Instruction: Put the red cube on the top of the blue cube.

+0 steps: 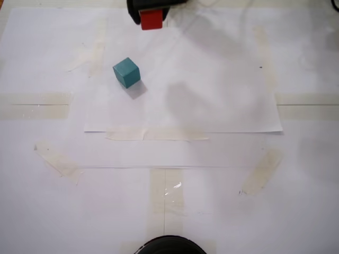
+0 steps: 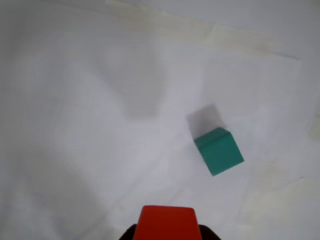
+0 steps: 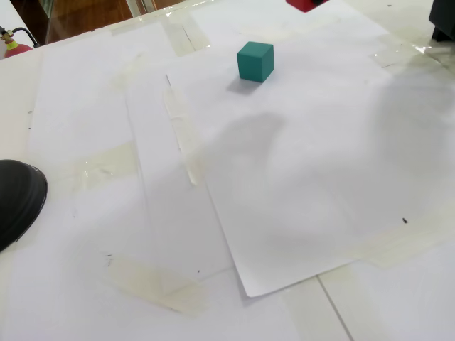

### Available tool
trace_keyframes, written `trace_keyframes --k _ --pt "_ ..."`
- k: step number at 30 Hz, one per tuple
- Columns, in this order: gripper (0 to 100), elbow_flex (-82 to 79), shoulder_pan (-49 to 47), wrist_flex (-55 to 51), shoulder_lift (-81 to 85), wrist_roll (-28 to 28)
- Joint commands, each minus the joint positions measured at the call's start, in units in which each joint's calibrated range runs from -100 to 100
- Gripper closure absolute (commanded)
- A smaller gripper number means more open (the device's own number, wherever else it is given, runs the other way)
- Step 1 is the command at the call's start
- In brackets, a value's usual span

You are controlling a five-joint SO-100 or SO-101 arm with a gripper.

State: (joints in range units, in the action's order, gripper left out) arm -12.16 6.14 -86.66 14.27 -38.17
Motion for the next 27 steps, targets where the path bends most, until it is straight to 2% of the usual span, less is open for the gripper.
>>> trace_keyframes --k 1,7,27 --pt "89 8.84 1.81 0.6 -2.26 1.9" --pt "90 16.29 3.78 -0.7 -9.04 5.23" --pt "90 15.74 7.41 6.39 -14.02 14.41"
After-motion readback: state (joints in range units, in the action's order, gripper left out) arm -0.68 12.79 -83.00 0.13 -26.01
